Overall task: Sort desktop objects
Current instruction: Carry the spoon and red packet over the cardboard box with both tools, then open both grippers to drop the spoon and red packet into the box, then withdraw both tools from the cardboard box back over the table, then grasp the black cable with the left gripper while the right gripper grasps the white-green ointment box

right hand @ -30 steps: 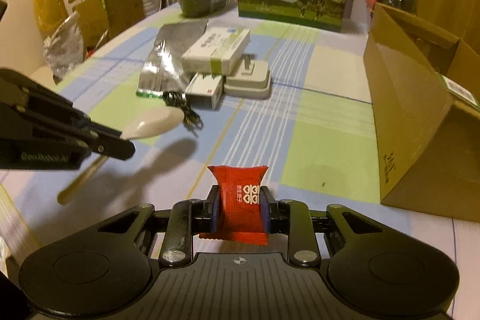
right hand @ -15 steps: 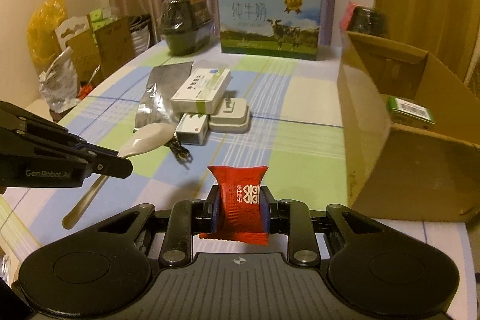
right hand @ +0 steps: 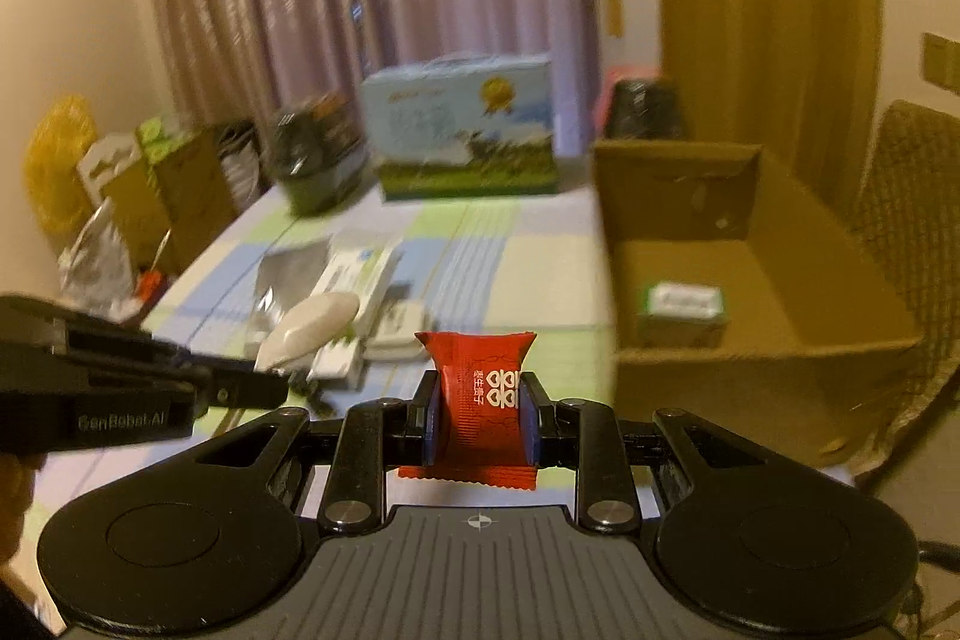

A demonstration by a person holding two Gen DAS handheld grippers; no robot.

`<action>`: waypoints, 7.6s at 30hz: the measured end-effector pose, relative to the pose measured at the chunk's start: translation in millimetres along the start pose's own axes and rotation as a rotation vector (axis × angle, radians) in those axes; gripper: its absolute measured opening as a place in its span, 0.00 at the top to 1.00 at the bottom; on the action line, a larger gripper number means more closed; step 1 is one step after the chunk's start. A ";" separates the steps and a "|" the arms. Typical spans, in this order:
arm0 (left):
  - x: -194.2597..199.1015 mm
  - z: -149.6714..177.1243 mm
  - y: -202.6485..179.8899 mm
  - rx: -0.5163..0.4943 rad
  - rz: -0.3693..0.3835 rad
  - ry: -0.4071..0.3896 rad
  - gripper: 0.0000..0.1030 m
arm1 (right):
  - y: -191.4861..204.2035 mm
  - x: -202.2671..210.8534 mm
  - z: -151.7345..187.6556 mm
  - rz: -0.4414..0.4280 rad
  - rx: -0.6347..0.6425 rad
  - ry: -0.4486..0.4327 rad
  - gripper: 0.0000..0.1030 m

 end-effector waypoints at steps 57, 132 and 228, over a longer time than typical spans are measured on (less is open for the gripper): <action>-198.6 -185.1 -95.3 -0.049 0.115 -0.081 0.59 | -206.0 -100.6 -72.4 0.165 -0.111 0.015 0.77; 88.3 33.3 138.6 0.262 -0.273 -0.126 0.03 | 68.0 -12.3 -30.6 -0.075 0.039 0.013 0.02; -83.8 64.9 180.6 0.221 -0.255 0.169 0.78 | 95.0 -225.1 54.3 -0.160 0.228 0.240 0.65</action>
Point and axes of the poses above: each gripper's, at about its wrist camera, not at the fingertips, and x roughly against the way its jaws point, y to its left, z to its underside, the point moved 1 cm from there along -x, roughly the way its jaws point, and after that the axes turned 1 degree about -z, right-handed, at the moved point
